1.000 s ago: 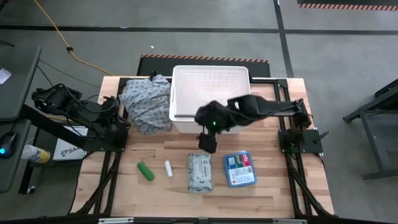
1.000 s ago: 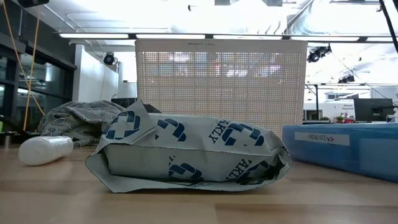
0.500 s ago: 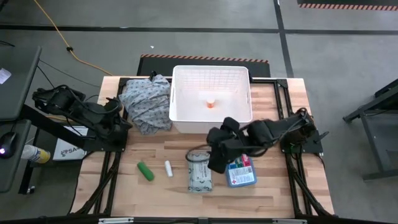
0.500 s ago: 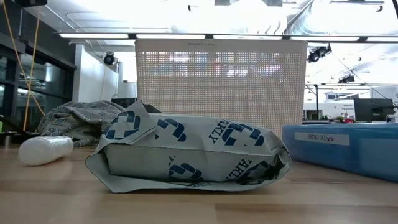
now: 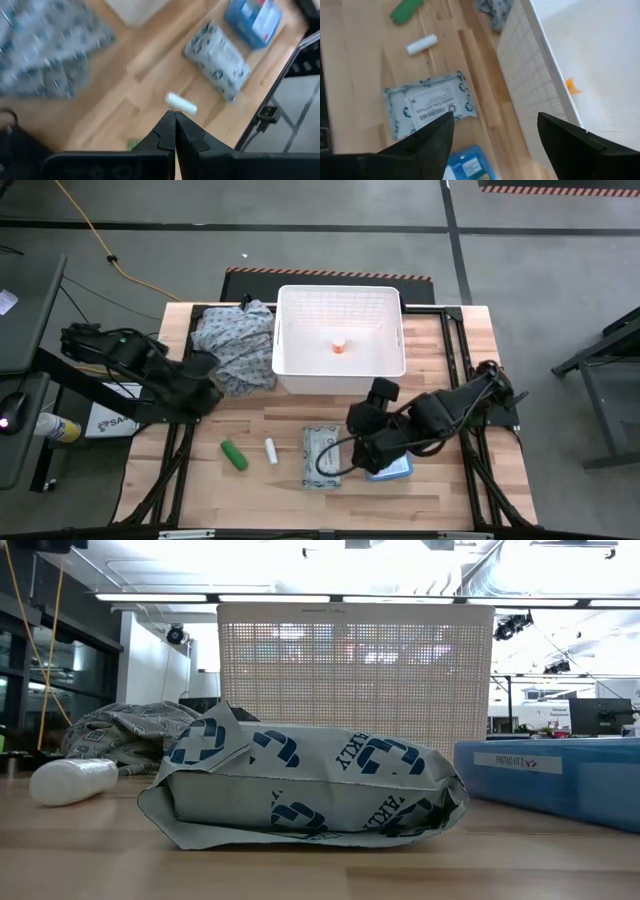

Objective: Pick & place medical supplies in basket/bin
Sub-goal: Put the green bandage in the white bin

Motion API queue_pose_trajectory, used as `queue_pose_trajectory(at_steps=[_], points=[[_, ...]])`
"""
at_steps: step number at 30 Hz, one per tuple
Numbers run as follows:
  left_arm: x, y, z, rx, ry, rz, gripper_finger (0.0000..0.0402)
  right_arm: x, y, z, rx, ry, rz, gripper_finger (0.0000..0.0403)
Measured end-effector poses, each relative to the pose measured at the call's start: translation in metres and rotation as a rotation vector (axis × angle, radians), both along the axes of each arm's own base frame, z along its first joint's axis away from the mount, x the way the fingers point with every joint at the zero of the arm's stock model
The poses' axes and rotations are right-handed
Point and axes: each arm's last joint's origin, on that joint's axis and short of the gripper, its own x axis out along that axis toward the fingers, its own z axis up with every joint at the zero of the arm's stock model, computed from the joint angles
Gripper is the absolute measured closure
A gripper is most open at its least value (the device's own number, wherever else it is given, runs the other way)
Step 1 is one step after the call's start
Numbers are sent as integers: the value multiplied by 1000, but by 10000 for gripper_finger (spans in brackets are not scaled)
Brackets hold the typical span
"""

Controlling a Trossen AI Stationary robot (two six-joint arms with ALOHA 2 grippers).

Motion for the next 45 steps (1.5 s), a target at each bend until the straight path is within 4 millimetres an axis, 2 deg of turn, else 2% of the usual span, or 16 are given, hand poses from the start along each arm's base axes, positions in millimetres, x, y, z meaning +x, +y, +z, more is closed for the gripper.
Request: queue_pose_trajectory(at_steps=[9, 15, 19, 25, 30, 45], points=[[46, -30, -28, -161, 289, 3, 362, -6, 11, 1, -31, -2, 50, 126], [64, -66, -50, -165, 426, 41, 362, -10, 18, 1, -43, 6, 94, 126], [67, -92, -61, -123, 410, 71, 362, -12, 22, 0, -43, 7, 109, 126], [66, -120, -68, -82, 270, 131, 362, -14, 26, 0, -50, 14, 136, 126], [63, -134, -73, -95, 241, 193, 362, -17, 30, 0, -42, 13, 145, 126], [72, -143, -91, -71, 283, 317, 362, -21, 36, 0, 38, 8, 109, 126]])
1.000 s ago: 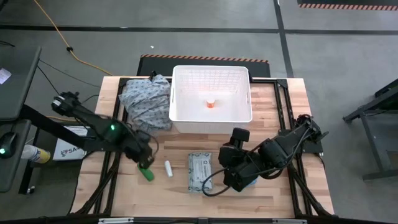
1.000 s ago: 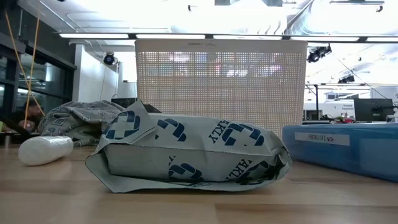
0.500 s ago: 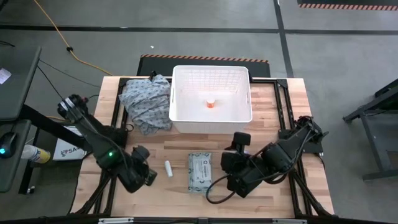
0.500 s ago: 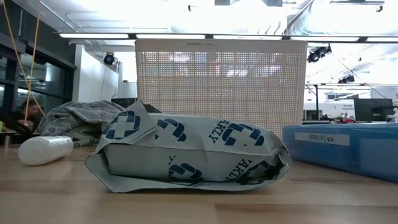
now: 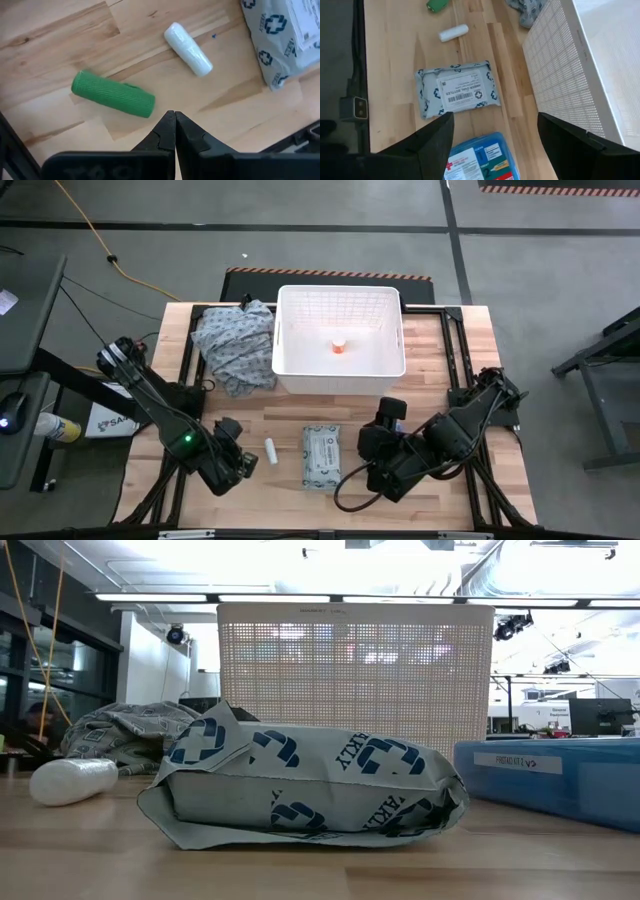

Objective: Pick & place medical supplies in basket/bin
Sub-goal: Put the green bandage in the white bin

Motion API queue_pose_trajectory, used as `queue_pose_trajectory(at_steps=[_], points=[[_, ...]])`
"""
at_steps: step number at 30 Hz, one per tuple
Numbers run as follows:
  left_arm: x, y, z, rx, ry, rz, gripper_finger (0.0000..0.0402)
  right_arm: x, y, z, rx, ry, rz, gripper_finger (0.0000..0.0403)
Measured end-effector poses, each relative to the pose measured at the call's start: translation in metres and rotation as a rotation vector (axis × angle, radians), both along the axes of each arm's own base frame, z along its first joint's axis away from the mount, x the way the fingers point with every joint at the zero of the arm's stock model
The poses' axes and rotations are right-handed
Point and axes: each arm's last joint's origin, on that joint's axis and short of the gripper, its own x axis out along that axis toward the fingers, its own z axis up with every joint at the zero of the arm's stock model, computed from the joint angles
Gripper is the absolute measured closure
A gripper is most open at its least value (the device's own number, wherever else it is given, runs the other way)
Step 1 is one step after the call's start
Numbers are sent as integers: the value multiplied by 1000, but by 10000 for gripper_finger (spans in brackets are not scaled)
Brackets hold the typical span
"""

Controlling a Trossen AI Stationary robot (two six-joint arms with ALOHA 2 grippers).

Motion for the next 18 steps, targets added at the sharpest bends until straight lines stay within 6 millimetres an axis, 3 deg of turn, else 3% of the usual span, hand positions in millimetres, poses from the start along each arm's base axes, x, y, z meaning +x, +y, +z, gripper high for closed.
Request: queue_pose_trajectory(at_steps=[12, 18], points=[[1, -1, -2, -12, -9, 47, 359, 1, -2, 1, -164, 24, 146, 126], [1, -2, -2, -50, -2, 135, 301, 1, -2, 1, -218, 48, 219, 126]])
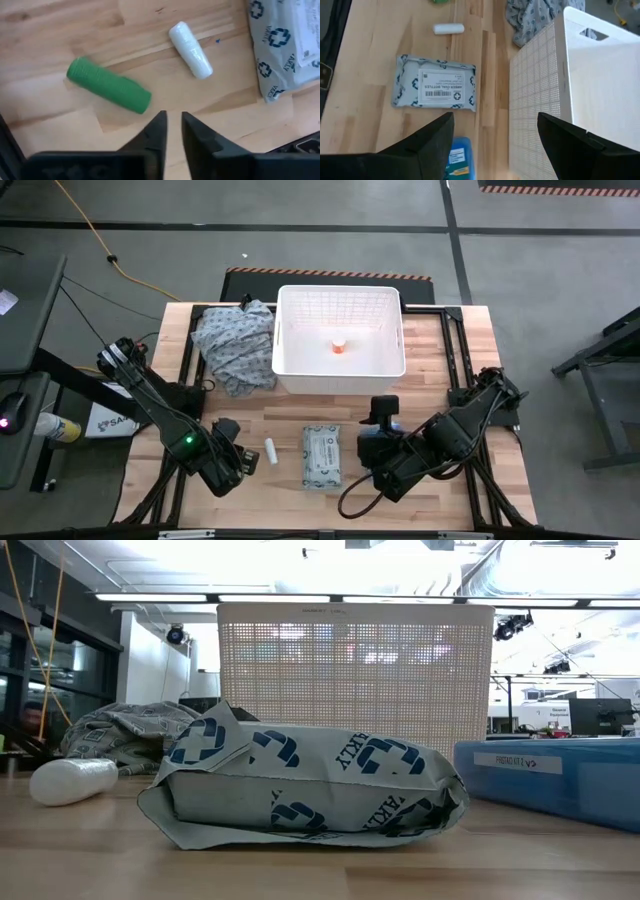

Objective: Pick & place medical supplies in basket/bin
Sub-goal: Put the green bandage in the white bin

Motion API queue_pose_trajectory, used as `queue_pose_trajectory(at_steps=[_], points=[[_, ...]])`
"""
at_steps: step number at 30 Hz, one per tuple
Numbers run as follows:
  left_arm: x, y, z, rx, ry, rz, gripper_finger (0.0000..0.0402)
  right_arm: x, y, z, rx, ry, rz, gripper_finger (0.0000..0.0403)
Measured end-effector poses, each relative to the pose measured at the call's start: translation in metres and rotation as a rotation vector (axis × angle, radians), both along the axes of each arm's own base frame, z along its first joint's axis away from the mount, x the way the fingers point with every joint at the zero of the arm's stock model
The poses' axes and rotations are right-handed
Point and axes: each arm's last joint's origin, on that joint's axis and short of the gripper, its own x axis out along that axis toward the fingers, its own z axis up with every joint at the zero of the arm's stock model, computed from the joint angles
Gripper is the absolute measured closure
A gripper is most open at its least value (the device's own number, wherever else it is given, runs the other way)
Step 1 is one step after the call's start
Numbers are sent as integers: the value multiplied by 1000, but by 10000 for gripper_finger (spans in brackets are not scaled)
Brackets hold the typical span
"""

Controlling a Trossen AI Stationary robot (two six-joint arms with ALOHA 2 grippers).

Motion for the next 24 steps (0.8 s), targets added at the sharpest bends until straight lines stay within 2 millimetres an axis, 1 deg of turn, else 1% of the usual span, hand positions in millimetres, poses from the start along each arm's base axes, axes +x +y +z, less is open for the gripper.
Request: queue_pose_trajectory(at_steps=[6, 10, 13, 18, 22, 24], points=[[-2, -2, -1, -99, 69, 113, 212, 0, 0, 0, -10, 5, 13, 126], [1, -9, -11, -115, 122, 186, 162, 0, 0, 0, 0, 12, 17, 126], [4, -15, -19, -128, 145, 248, 133, 0, 1, 0, 1, 12, 18, 126], [11, -21, -35, -103, 197, 311, 107, -1, 1, 0, 4, 13, 19, 126], [19, -20, -47, -81, 240, 352, 105, -1, 2, 0, 7, 14, 22, 126], [20, -18, -51, -56, 270, 366, 108, -2, 3, 0, 8, 15, 27, 126]])
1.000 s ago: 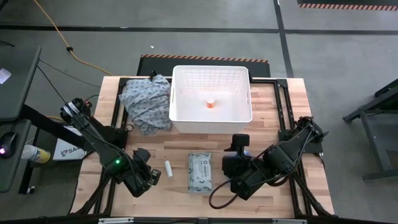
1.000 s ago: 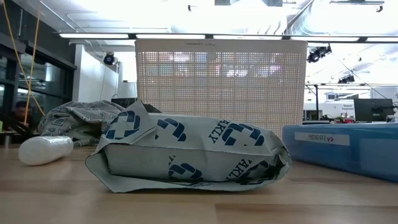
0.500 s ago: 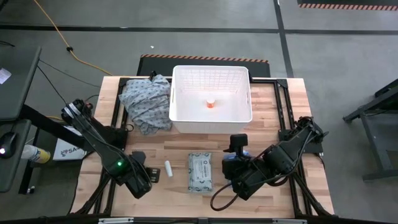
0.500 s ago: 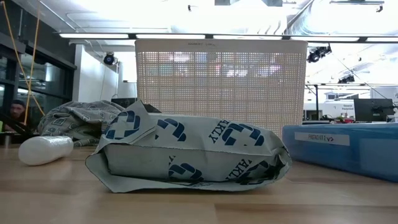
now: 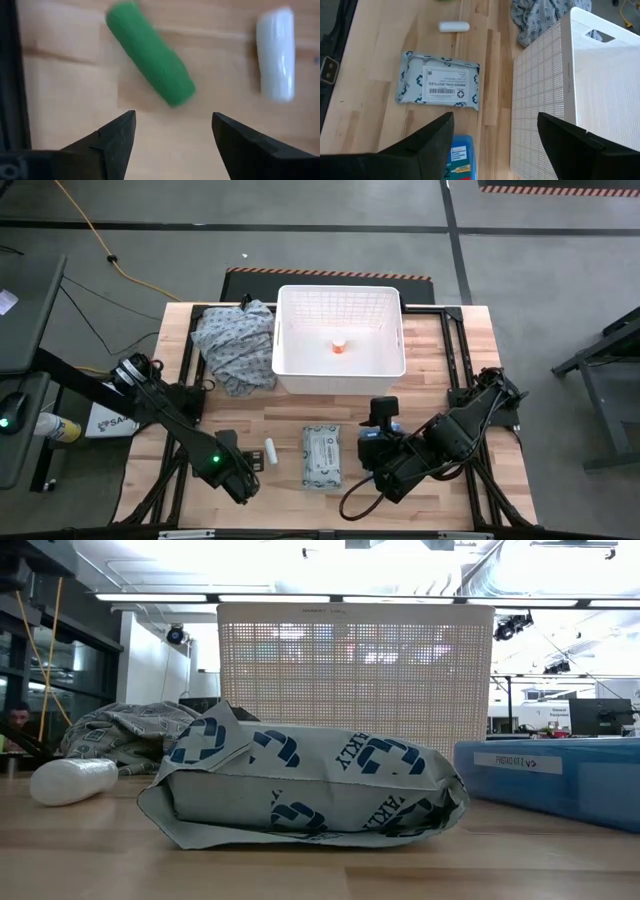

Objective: Pick & place medical supplies in basket/bin
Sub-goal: Put the green bandage in the white bin

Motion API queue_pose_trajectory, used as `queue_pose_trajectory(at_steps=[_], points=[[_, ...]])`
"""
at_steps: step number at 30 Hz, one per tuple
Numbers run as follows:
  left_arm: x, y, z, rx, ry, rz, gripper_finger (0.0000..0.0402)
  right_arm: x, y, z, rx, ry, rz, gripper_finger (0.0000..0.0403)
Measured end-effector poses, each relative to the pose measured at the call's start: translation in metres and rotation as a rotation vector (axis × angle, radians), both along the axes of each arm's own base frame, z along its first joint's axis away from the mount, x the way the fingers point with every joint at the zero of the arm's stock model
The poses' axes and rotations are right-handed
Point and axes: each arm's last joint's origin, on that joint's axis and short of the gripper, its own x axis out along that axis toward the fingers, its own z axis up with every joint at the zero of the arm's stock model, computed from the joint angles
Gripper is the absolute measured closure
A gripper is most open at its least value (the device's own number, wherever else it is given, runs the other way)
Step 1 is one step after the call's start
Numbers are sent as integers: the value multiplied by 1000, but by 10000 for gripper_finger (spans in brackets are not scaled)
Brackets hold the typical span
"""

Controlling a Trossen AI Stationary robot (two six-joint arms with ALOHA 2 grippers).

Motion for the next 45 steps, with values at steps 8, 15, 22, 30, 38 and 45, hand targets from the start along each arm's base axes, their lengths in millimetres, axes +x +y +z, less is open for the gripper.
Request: queue_pose_trajectory(at_steps=[8, 15, 22, 30, 38, 45], points=[[6, 11, -13, 27, 30, 45, 112, -9, 12, 0, 14, -5, 24, 126], [0, 18, -25, 29, 107, 60, 112, -15, 21, 0, 22, -12, 39, 126], [-1, 29, -38, 50, 128, 89, 112, -14, 20, 0, 19, -15, 34, 126], [-5, 36, -60, 20, 128, 98, 112, -14, 20, 0, 21, -17, 29, 126], [-10, 43, -78, -14, 101, 106, 112, -14, 19, 1, -3, -38, 16, 126], [-10, 44, -79, -11, 108, 109, 113, -13, 17, 1, -18, -47, 9, 126]])
